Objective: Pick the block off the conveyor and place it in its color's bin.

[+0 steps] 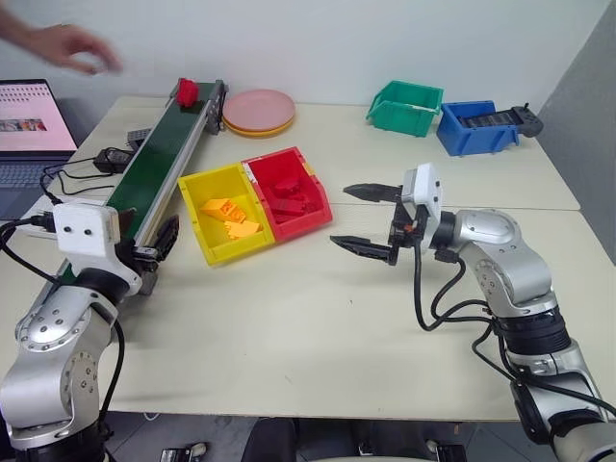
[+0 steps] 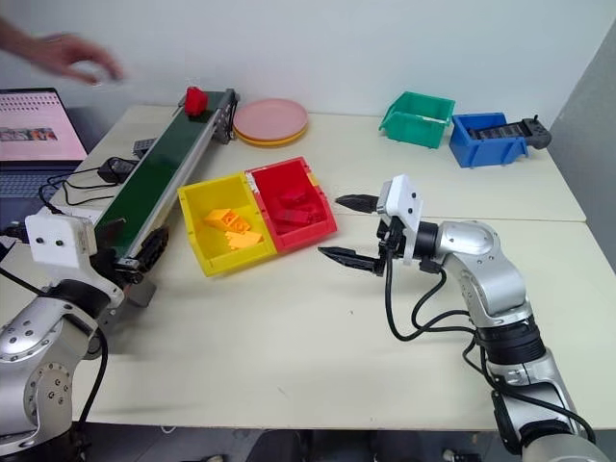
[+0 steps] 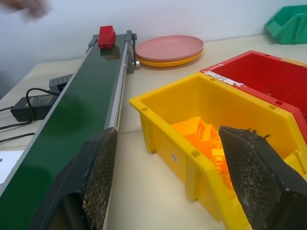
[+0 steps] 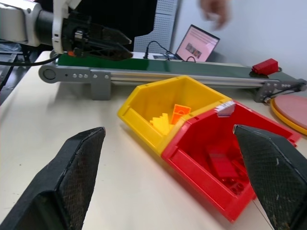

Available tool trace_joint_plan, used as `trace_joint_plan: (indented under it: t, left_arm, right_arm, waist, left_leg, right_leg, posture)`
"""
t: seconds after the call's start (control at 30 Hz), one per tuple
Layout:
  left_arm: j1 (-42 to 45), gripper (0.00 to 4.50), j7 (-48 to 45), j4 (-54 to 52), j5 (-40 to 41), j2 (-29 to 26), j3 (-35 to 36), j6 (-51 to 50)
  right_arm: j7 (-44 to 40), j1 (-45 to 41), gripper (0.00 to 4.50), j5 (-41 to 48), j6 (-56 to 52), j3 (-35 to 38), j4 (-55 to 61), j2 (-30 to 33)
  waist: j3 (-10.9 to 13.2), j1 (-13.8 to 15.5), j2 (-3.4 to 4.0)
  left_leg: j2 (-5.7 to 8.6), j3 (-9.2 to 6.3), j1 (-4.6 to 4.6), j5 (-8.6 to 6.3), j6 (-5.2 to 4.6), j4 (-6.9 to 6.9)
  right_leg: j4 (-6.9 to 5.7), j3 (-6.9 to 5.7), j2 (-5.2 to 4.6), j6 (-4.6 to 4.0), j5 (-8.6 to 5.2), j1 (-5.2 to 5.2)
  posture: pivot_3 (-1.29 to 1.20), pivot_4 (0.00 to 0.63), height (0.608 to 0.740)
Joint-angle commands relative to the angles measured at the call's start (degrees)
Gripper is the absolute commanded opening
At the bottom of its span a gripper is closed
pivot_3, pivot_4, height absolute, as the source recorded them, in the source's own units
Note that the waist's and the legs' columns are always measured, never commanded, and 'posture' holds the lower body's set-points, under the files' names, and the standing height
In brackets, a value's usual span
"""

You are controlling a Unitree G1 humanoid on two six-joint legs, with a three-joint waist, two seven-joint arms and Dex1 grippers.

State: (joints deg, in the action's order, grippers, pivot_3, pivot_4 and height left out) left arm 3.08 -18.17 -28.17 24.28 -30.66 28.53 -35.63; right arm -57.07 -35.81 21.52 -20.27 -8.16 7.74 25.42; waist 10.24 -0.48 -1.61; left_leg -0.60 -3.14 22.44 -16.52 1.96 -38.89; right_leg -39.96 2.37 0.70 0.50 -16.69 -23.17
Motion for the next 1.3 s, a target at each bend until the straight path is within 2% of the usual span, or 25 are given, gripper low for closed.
trace_joint_plan:
  t: [0.03,0.23,0.33,0.5,0.6,0.67,0.7,0.87,1.1,1.3]
  left_arm:
    - [0.26,3.48,0.42,-0.59,0.58,-1.06,2.39,0.20]
    - [-0.85,3.48,1.35,-0.72,-0.14,-1.87,3.20,-0.63]
    - [-2.28,3.48,-1.39,-0.13,2.35,-2.30,5.66,0.88]
    - [-4.78,3.48,-3.62,-0.36,2.26,-3.99,5.54,1.02]
    - [-5.29,3.94,-4.75,0.71,2.56,-5.60,6.39,0.52]
    - [-5.37,4.41,-4.94,0.79,2.72,-6.23,6.91,0.35]
    - [-5.37,4.47,-4.71,0.85,2.65,-6.53,7.20,0.12]
    - [-5.17,4.47,-2.90,1.72,2.04,-6.83,10.29,-0.02]
    - [-6.35,4.47,-3.58,1.14,2.10,-7.51,10.99,-0.45]
    - [-10.24,4.47,-5.86,0.88,3.26,-10.15,12.83,-4.50]
  right_arm:
    - [-0.38,-1.58,4.50,0.98,-0.08,0.39,2.72,0.31]
    - [-1.07,-1.74,4.50,1.14,-2.15,0.19,2.53,1.47]
    - [-3.37,-1.65,4.50,3.01,-3.42,0.14,3.24,2.23]
    - [-4.93,-1.83,4.50,3.82,-3.14,0.31,3.64,2.72]
    - [-6.28,-2.22,4.50,4.61,-4.07,0.17,4.45,3.53]
    - [-6.36,-2.48,4.50,4.67,-3.97,0.33,4.83,3.66]
    - [-6.39,-2.67,4.50,4.64,-3.82,0.37,4.90,3.74]
    - [-6.65,-3.97,4.50,3.41,-2.01,-0.37,4.23,3.48]
    - [-6.63,-5.19,4.50,3.67,-1.65,-0.84,2.88,2.24]
    - [-9.34,-6.60,4.50,5.04,-2.72,-1.43,2.87,2.71]
  waist:
    - [0.00,0.00,0.00]
    - [0.00,0.00,0.00]
    - [0.00,0.00,0.00]
    - [0.01,-0.03,0.01]
    - [0.01,-0.04,0.01]
    - [0.01,-0.04,0.01]
    - [0.01,-0.04,0.01]
    - [0.01,-0.03,0.01]
    - [0.01,-0.04,0.02]
    - [0.03,-0.56,0.04]
  left_leg:
    - [0.00,0.00,0.00,0.00,0.00,0.00]
    - [-0.01,0.00,0.00,0.00,0.00,0.00]
    - [0.00,0.00,0.00,0.00,0.00,0.00]
    - [-0.01,-0.01,0.00,0.00,0.00,0.03]
    - [-0.01,-0.01,0.00,0.00,0.00,0.02]
    - [-0.01,-0.02,0.00,0.00,0.00,0.02]
    - [-0.01,-0.03,0.01,0.00,0.00,0.03]
    - [-0.01,-0.02,0.00,0.00,0.00,0.03]
    - [-0.01,-0.02,0.01,0.00,0.00,0.03]
    - [-0.02,-0.02,0.00,0.00,0.00,0.05]
  right_leg:
    - [0.00,0.00,0.00,0.00,0.00,0.00]
    - [0.00,0.00,0.00,0.00,0.00,0.00]
    - [0.00,0.00,0.00,0.00,0.00,0.00]
    - [0.02,0.00,0.00,0.00,0.00,-0.02]
    - [0.00,-0.01,0.00,0.00,0.00,-0.02]
    - [0.01,-0.02,0.00,0.00,0.00,-0.02]
    - [0.01,-0.02,0.00,0.00,0.00,-0.02]
    - [0.02,-0.02,0.00,0.00,0.00,-0.02]
    - [0.03,-0.02,0.00,0.00,0.00,-0.02]
    - [0.03,-0.01,0.00,-0.01,0.00,-0.03]
  posture:
    - [0.00,0.150,0.740]
    - [0.00,0.150,0.740]
    - [0.00,0.150,0.740]
    - [0.00,0.150,0.740]
    - [0.00,0.150,0.740]
    - [0.00,0.150,0.740]
    - [0.00,0.150,0.740]
    - [0.00,0.150,0.740]
    - [0.00,0.150,0.740]
    - [0.00,0.150,0.740]
